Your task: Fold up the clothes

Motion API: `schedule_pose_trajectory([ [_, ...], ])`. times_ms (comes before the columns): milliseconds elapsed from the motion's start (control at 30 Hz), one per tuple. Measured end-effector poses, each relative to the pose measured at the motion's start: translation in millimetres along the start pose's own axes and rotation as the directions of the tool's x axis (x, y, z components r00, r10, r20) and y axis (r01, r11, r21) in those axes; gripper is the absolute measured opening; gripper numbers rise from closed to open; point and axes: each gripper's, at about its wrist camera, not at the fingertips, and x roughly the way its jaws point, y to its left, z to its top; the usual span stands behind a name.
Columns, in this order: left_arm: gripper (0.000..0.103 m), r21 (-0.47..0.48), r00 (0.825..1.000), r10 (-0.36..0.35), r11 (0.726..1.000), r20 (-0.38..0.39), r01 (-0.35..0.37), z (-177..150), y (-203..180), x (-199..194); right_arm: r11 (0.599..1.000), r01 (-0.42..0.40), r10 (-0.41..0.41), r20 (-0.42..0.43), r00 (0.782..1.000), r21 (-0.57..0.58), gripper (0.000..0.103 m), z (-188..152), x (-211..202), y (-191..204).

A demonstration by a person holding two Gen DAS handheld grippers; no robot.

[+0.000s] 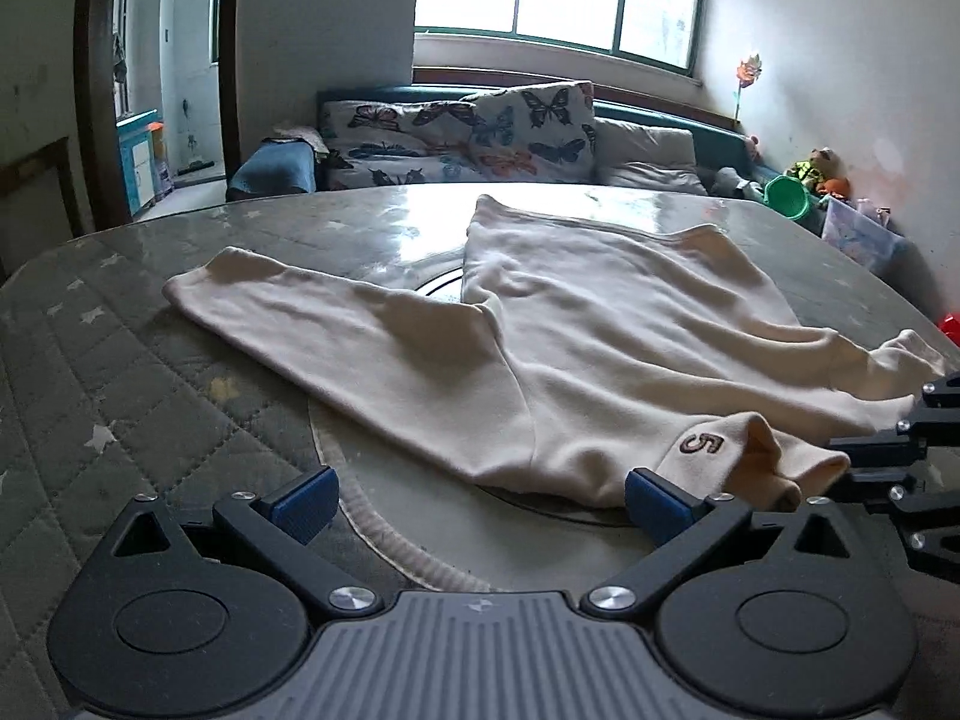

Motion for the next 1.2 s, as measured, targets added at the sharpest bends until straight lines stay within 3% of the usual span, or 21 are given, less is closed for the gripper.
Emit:
schedule_pose_trajectory([
  [300,0.103,0.028,0.997,0.078,0.997,0.013,-0.079,-3.1,-1.6,4.5,1.000,0.003,-0.003,0.003,1.000,-0.005,0.013,0.8,0.6,1.7],
  [400,0.103,0.011,0.998,0.065,0.998,-0.002,-0.065,-1.8,0.3,6.2,1.000,0.005,-0.005,0.004,1.000,-0.006,0.013,1.8,1.3,2.3],
  [500,0.103,0.018,0.999,0.042,0.999,-0.006,-0.042,-0.6,-0.9,6.2,1.000,0.005,-0.005,0.005,1.000,-0.012,0.013,2.1,2.0,3.2],
  [633,0.103,0.037,0.997,-0.023,0.999,-0.076,0.026,4.4,-7.9,8.8,1.000,-0.003,0.003,0.003,1.000,-0.016,0.011,2.1,0.9,4.5],
  [767,0.103,0.088,0.996,-0.054,0.994,-0.065,0.060,4.4,-19.0,4.7,1.000,-0.010,0.010,0.006,1.000,-0.014,0.008,2.4,-2.0,4.9],
  [933,0.101,0.146,0.986,-0.164,0.975,-0.042,0.168,5.8,-33.4,-3.2,0.999,-0.016,0.016,0.003,1.000,-0.031,0.008,2.5,-3.7,7.7],
  [1133,0.087,0.169,0.973,-0.226,0.959,-0.039,0.229,10.0,-44.6,2.3,0.999,-0.013,0.013,0.002,1.000,-0.038,0.008,1.7,-4.1,9.2],
  [1200,0.070,0.191,0.971,-0.234,0.952,-0.045,0.238,9.4,-48.0,6.5,0.999,-0.013,0.013,0.003,1.000,-0.037,0.008,1.8,-4.2,9.3],
])
